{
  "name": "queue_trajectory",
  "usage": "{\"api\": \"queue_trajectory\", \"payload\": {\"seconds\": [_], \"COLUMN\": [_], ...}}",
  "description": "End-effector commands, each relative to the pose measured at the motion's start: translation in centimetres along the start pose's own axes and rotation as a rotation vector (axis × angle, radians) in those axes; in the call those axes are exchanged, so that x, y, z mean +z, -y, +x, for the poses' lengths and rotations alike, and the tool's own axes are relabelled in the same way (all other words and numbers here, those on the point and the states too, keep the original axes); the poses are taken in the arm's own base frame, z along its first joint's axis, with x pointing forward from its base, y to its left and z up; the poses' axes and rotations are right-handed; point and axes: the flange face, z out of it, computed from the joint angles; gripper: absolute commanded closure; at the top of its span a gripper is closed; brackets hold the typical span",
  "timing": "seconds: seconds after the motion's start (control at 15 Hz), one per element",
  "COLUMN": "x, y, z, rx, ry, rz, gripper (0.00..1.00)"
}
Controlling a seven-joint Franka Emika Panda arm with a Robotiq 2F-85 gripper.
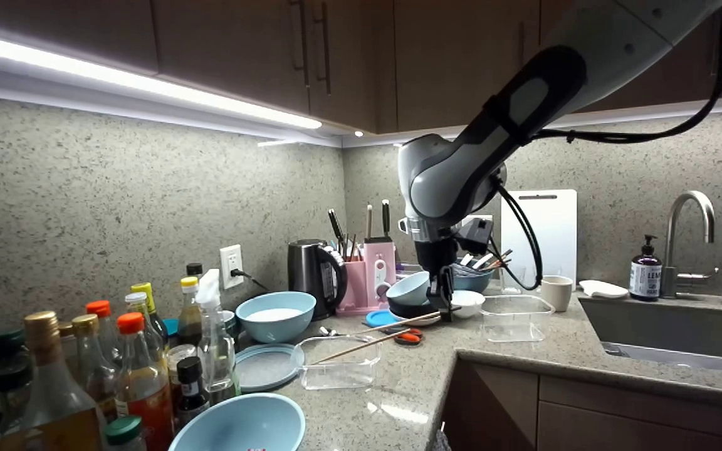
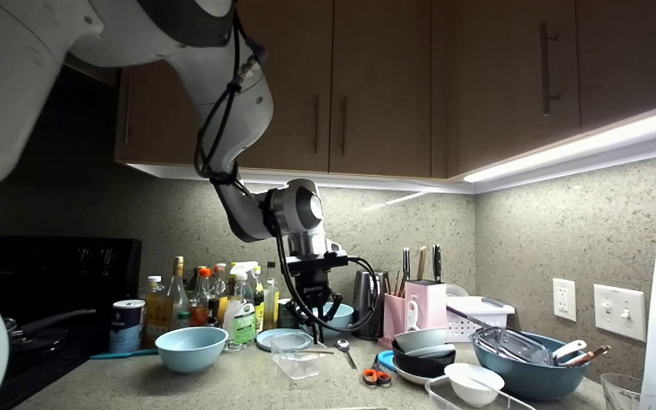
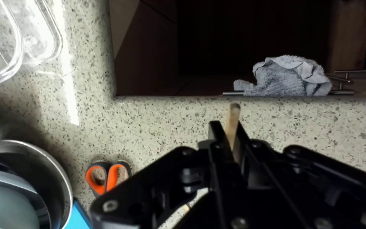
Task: Move the chopstick from the right bowl to the left bowl
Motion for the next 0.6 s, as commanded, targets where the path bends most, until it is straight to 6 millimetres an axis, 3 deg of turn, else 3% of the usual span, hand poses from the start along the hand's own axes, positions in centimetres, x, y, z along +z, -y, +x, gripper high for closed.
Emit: {"api": "queue_trajectory", "payload": {"seconds": [0.0, 0.53], "x": [0.7, 2.5], "y": [0.7, 3.7], "z": [2.9, 7.9], "rx": [-0.024, -0.155], "ry": [0.022, 0.016], "rz": [-0.051, -0.068], "gripper": [0.97, 0.97]}}
